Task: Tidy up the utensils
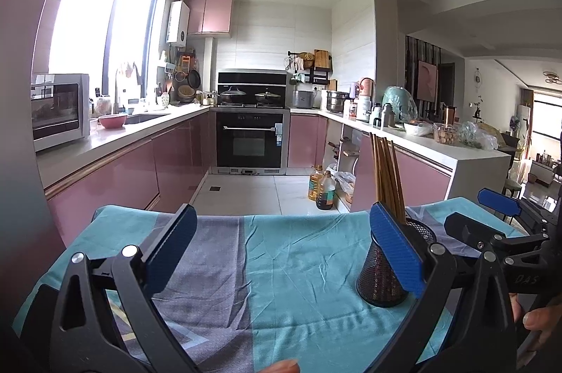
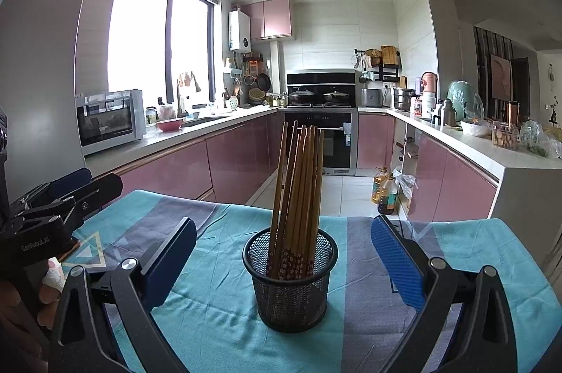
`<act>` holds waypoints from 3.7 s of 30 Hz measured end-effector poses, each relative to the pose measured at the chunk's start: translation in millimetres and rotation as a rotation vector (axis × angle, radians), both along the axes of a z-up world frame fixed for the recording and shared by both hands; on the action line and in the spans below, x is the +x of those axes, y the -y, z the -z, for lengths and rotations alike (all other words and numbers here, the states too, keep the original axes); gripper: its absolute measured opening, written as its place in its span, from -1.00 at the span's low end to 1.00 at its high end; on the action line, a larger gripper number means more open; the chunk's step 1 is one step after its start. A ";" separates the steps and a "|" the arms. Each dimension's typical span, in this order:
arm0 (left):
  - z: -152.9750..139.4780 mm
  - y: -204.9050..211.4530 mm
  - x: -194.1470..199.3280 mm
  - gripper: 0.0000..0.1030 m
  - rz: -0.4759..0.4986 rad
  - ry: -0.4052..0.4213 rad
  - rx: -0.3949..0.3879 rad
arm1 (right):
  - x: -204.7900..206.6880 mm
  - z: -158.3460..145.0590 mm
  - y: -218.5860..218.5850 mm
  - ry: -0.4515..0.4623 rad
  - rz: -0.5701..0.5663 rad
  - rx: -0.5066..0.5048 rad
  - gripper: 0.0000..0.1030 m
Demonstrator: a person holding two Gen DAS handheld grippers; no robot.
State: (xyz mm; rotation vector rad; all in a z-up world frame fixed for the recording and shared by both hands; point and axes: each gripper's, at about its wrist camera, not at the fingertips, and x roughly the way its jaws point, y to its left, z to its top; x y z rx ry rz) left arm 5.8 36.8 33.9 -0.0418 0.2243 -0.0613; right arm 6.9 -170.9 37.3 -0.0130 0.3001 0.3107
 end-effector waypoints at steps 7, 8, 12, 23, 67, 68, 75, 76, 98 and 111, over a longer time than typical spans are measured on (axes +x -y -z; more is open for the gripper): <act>-1.7 -0.4 -2.3 0.89 -0.010 0.008 0.002 | 0.6 -0.1 0.1 0.003 0.002 0.005 0.87; -1.7 -0.1 -2.8 0.89 -0.011 0.008 0.005 | 0.1 -0.4 0.2 0.004 0.003 0.006 0.87; -2.4 1.1 -4.8 0.89 -0.018 0.014 0.010 | -1.5 -1.9 0.6 0.014 0.008 0.006 0.87; -4.5 1.5 -9.4 0.89 -0.029 0.020 0.014 | -2.1 -2.8 0.2 0.029 0.027 0.007 0.87; -5.0 -1.0 -13.8 0.89 -0.050 0.019 0.025 | -2.0 -3.6 3.9 0.045 0.064 0.017 0.87; -4.9 -1.6 -14.4 0.89 -0.051 0.019 0.025 | -2.0 -3.8 4.0 0.045 0.062 0.018 0.87; -5.5 -1.1 -14.4 0.89 -0.053 0.018 0.027 | -0.4 -3.2 3.7 0.043 0.061 0.019 0.87; -5.9 -1.5 -14.2 0.89 -0.053 0.017 0.026 | -1.1 -3.3 3.7 0.042 0.060 0.019 0.87; -6.5 -1.6 -14.3 0.89 -0.055 0.017 0.029 | -1.7 -2.0 3.7 0.037 0.062 0.025 0.87; -7.1 -2.3 -15.0 0.89 -0.056 0.018 0.030 | -1.8 -3.0 3.3 0.035 0.060 0.024 0.87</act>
